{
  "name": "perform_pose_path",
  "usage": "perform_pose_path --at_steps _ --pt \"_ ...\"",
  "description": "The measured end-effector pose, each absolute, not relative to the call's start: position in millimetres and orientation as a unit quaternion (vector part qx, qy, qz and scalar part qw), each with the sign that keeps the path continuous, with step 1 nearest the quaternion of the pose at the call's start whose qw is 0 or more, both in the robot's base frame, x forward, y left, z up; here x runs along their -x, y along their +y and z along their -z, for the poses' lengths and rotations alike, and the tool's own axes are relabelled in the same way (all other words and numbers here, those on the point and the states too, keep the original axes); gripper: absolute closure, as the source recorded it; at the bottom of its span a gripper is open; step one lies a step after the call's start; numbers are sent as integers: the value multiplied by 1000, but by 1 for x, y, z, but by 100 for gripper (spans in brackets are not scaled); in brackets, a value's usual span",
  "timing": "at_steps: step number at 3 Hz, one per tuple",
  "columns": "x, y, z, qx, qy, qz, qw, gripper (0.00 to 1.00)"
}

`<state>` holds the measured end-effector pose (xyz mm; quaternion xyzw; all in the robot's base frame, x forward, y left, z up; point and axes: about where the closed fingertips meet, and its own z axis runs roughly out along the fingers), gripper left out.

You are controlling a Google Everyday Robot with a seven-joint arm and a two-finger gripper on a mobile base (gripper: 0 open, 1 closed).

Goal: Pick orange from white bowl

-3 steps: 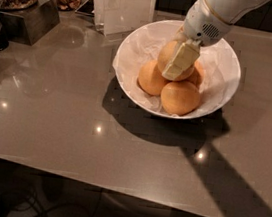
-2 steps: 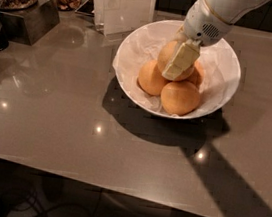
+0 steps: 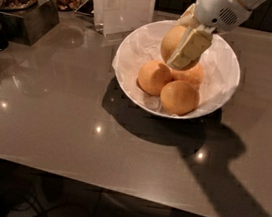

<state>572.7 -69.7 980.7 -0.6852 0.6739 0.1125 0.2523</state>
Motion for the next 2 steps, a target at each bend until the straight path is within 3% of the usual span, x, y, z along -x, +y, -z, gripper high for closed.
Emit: perform_pose_path --at_steps 2 --pt "-525 -94 -1023 664 654 -126 339 100"
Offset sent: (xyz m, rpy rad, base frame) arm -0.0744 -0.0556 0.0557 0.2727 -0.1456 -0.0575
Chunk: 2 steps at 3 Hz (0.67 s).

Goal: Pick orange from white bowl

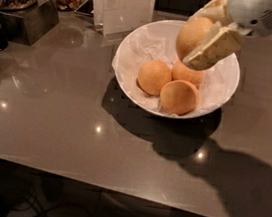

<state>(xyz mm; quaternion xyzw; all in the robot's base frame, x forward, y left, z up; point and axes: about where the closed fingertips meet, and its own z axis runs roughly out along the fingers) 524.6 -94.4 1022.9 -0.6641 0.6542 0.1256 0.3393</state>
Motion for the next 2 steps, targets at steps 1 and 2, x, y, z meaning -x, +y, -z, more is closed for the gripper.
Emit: perform_pose_path --at_steps 1,2 --pt "-512 -111 -1018 639 656 -152 372 100" --pt "-512 -113 -1018 637 656 -154 375 100"
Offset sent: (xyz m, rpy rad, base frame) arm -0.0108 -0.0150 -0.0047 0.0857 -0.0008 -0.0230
